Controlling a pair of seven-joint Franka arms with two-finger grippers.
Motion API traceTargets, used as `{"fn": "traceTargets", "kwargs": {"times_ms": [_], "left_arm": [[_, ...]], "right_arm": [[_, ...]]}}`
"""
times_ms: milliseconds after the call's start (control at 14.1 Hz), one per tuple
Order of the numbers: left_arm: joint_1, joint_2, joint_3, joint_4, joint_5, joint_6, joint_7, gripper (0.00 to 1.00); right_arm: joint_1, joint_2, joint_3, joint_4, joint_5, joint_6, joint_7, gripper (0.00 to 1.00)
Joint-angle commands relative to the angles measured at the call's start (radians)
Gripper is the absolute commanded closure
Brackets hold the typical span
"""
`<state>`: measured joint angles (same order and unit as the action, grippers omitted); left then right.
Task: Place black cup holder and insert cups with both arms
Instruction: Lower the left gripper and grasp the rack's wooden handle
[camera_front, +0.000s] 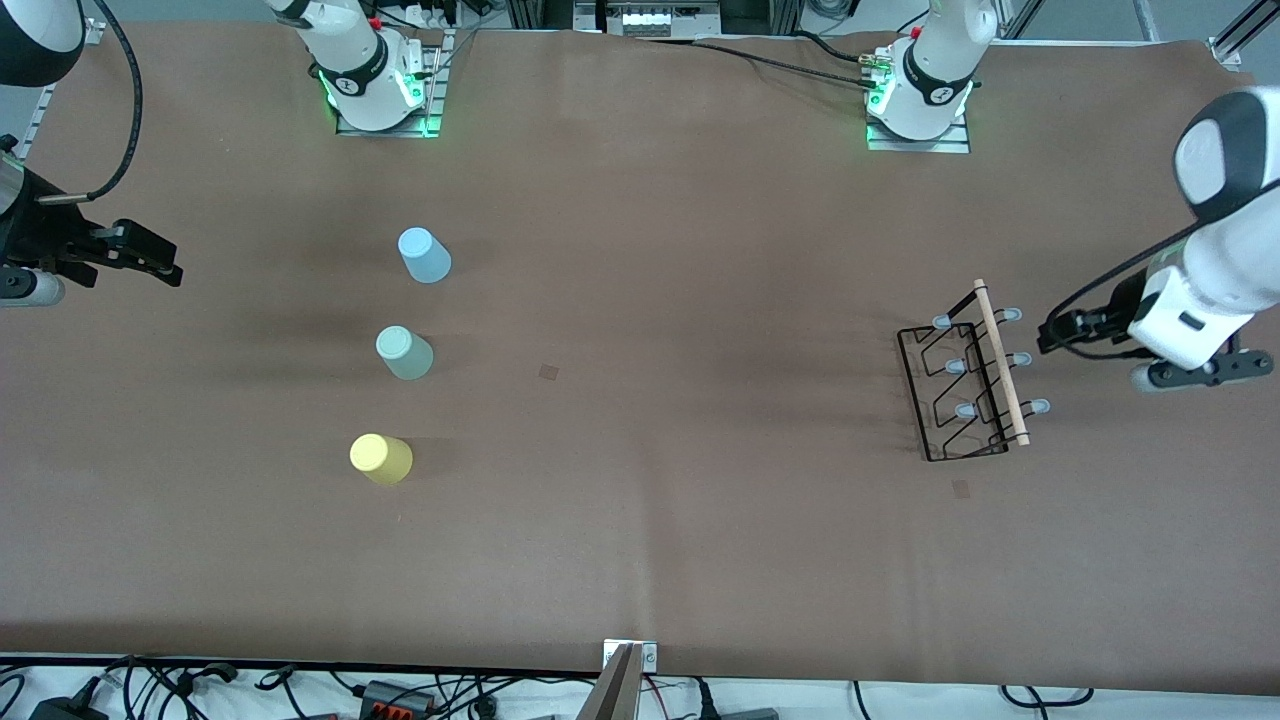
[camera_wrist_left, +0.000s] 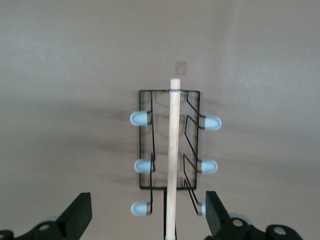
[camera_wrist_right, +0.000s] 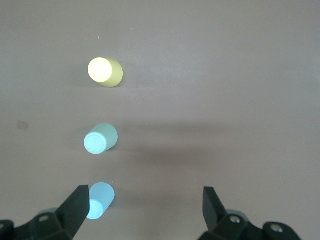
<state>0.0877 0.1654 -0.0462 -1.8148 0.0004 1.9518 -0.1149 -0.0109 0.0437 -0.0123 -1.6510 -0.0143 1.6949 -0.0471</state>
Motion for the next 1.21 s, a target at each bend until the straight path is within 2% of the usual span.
{"fn": "traceTargets", "kwargs": {"times_ms": [0, 213, 496, 638, 709, 922, 1135], "left_arm": [[0.007, 0.009, -0.001, -0.076, -0.016, 0.126, 0.003, 0.00], [0.029, 0.009, -0.003, -0.182, -0.016, 0.300, -0.011, 0.00], [0.014, 0.008, -0.020, -0.267, -0.016, 0.380, -0.092, 0.02], [0.009, 0.012, -0.046, -0.270, -0.016, 0.380, -0.111, 0.02], [0.009, 0.014, -0.046, -0.271, -0.014, 0.375, -0.111, 0.08], [0.009, 0.013, -0.047, -0.290, -0.014, 0.369, -0.112, 0.17], [0.009, 0.014, -0.047, -0.293, -0.014, 0.331, -0.111, 0.37]], "right_arm": [[0.008, -0.013, -0.006, -0.021, 0.005, 0.015, 0.001, 0.00], [0.008, -0.012, -0.006, -0.021, 0.005, 0.015, 0.001, 0.00], [0.008, -0.012, -0.006, -0.021, 0.005, 0.019, 0.001, 0.00], [0.008, -0.007, -0.006, -0.021, 0.005, 0.019, 0.001, 0.00], [0.008, -0.005, -0.006, -0.021, 0.005, 0.019, 0.001, 0.00], [0.008, -0.005, -0.006, -0.021, 0.005, 0.019, 0.001, 0.00], [0.008, -0.005, -0.006, -0.021, 0.005, 0.019, 0.001, 0.00]]}}
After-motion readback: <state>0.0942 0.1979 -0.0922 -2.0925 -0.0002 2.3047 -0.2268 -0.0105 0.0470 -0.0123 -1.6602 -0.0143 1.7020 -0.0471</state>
